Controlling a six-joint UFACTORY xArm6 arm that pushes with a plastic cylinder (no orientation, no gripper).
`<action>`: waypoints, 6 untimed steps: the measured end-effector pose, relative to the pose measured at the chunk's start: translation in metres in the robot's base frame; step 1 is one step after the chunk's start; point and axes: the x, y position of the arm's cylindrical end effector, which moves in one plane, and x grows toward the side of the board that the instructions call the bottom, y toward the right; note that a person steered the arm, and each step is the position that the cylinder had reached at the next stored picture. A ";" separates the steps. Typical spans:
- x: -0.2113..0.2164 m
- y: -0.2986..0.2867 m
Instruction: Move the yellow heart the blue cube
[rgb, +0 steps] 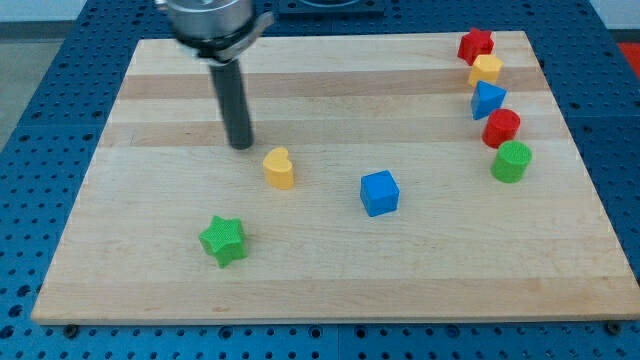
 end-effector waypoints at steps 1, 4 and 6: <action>0.023 -0.013; 0.039 0.079; 0.065 0.129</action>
